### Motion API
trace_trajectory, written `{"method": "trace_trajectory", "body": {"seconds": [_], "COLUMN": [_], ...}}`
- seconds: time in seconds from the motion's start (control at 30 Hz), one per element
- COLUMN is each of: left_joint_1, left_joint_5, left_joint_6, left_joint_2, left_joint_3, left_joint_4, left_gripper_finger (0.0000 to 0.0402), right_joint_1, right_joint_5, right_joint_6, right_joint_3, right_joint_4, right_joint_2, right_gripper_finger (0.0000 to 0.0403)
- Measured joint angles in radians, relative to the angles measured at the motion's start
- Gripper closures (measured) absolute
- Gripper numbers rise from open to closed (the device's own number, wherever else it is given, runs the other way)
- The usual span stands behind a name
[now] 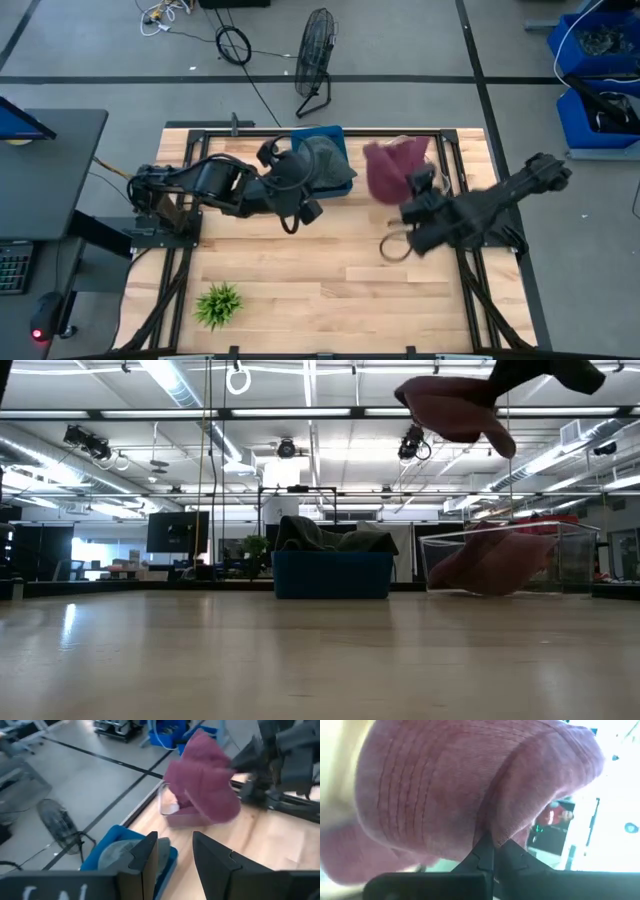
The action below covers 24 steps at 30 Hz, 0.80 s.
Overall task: Pick & Place hat
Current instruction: Put the red cap into the transparent bin
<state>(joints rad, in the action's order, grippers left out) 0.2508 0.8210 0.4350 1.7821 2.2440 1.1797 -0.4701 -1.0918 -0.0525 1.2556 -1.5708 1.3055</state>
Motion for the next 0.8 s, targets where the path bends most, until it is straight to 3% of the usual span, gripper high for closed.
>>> {"method": "trace_trajectory", "body": {"seconds": [0.1, 0.3, 0.5, 0.6, 0.8], "left_joint_1": [0.0, -0.008, -0.007, -0.008, -0.012], "left_joint_5": [0.053, 0.063, 0.063, 0.063, 0.063], "left_joint_6": [0.027, 0.082, 0.085, 0.085, 0.076], "left_joint_2": [0.0, 0.002, 0.002, 0.002, 0.002], "left_joint_3": [0.0, 0.0, 0.0, 0.0, 0.0], "left_joint_4": [0.032, 0.091, 0.097, 0.097, 0.095], "left_gripper_finger": [0.0275, 0.0275, 0.0275, 0.0275, 0.0275], "right_joint_1": [0.066, 0.159, 0.191, 0.212, 0.261], "right_joint_5": [0.045, 0.301, 0.314, 0.253, -0.03], "right_joint_6": [-0.158, -0.371, -0.488, -0.599, -0.897], "right_joint_3": [-0.025, -0.184, -0.382, -0.492, -0.658], "right_joint_4": [0.018, 0.118, 0.148, 0.167, 0.25], "right_joint_2": [-0.089, -0.278, -0.433, -0.488, -0.536], "right_gripper_finger": [0.0398, 0.0401, 0.0401, 0.0401, 0.0401]}}
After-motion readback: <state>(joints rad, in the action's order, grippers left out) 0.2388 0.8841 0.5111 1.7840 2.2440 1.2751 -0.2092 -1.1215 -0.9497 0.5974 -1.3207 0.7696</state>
